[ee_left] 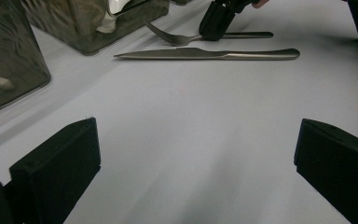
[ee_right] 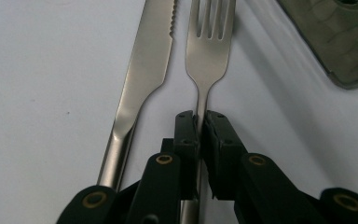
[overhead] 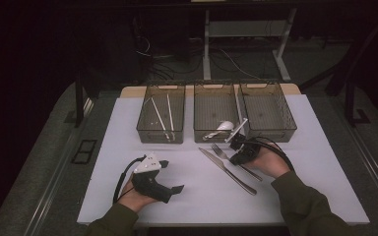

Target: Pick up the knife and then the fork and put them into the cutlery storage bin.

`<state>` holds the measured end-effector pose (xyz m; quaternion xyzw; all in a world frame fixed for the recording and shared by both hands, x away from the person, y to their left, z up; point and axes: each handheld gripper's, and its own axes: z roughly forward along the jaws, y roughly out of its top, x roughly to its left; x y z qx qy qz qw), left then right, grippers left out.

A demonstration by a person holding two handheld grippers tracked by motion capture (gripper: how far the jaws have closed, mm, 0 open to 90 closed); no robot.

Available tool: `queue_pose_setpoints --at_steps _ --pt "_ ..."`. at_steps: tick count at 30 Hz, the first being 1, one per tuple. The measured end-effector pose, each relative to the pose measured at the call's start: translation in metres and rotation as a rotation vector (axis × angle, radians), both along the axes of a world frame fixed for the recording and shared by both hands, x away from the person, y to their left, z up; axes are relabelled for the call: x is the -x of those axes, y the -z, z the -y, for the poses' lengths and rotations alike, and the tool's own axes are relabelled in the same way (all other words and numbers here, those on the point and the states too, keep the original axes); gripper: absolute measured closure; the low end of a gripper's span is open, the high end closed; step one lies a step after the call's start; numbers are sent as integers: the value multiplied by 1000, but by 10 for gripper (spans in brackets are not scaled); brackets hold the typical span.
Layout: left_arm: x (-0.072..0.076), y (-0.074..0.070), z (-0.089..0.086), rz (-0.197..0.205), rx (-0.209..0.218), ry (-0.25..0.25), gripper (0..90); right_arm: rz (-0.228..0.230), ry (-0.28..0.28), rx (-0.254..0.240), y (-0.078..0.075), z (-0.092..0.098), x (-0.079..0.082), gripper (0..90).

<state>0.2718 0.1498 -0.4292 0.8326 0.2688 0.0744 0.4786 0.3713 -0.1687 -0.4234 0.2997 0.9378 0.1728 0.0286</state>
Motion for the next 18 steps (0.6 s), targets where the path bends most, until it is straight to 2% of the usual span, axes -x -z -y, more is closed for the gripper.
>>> queue_pose_setpoints --at_steps 4,8,11,14,16,18 --pt "0 0 0 -2 1 0 0 -36 -6 32 -1 -3 -6 824" --pt "0 0 0 -2 1 1 0 -50 -4 53 -1 -6 -9 835" --pt "0 1 1 -3 0 4 0 -59 -21 107 -3 -13 -11 830" --pt "0 0 1 -2 0 2 0 -88 -24 161 -4 -21 -14 831" --pt "0 1 1 -4 2 1 0 -101 -30 181 -4 -23 -16 839" --pt "0 0 0 -4 1 1 0 -115 -13 186 -5 -25 -17 849"
